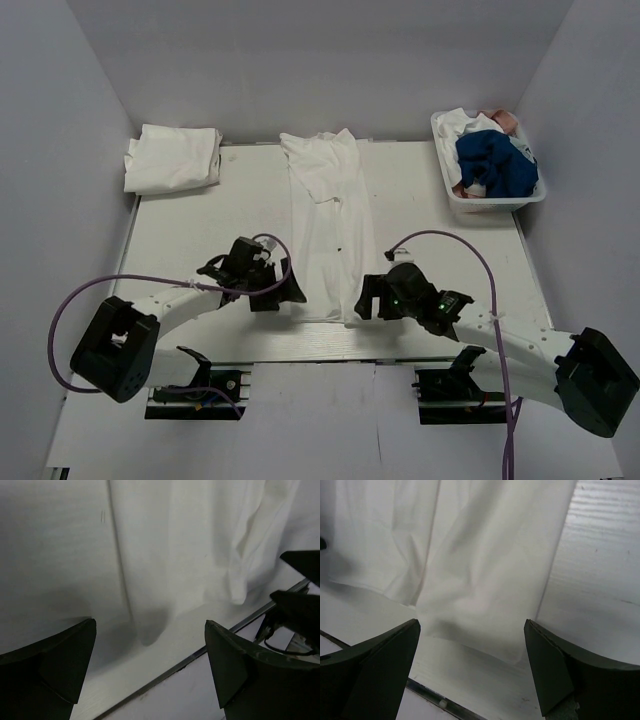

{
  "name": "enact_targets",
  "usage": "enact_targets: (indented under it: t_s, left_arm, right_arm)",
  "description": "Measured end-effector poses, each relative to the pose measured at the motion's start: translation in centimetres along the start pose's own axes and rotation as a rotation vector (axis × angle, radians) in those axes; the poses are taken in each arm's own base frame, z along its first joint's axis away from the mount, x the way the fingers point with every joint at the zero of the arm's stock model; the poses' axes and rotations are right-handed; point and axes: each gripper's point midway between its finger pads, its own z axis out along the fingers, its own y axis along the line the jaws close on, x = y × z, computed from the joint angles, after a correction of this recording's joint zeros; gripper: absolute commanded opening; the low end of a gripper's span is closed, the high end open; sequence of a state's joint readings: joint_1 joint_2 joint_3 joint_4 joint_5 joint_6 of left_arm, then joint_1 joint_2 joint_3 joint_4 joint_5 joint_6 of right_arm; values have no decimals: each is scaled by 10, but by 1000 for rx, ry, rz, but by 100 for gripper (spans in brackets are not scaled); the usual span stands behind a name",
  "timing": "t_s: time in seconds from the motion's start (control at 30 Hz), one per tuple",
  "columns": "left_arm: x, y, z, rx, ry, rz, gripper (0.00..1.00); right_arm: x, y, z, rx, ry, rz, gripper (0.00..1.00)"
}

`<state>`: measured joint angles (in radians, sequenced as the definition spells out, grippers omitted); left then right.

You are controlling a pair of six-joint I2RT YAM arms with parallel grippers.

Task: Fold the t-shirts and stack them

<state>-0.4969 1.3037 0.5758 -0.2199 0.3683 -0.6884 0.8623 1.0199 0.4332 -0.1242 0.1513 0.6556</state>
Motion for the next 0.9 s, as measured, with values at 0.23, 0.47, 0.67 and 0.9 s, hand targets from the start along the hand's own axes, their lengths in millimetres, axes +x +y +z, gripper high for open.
enact_targets:
  t_s: [0.23,0.47,0.67,0.9]
  left_arm:
    - [37,4,-6,1,74,-9,90]
    - [51,9,8,-14,150,-20,49]
    - [57,9,15,-31,183,3,3]
    - [57,11,16,-52,186,26,0]
  right_arm:
    - [24,-20,1,29,70,71,90]
    - [20,-23,3,23,50,127,82]
    - [24,-27,6,34,78,149,49]
    - [32,-28,4,28,115,163,43]
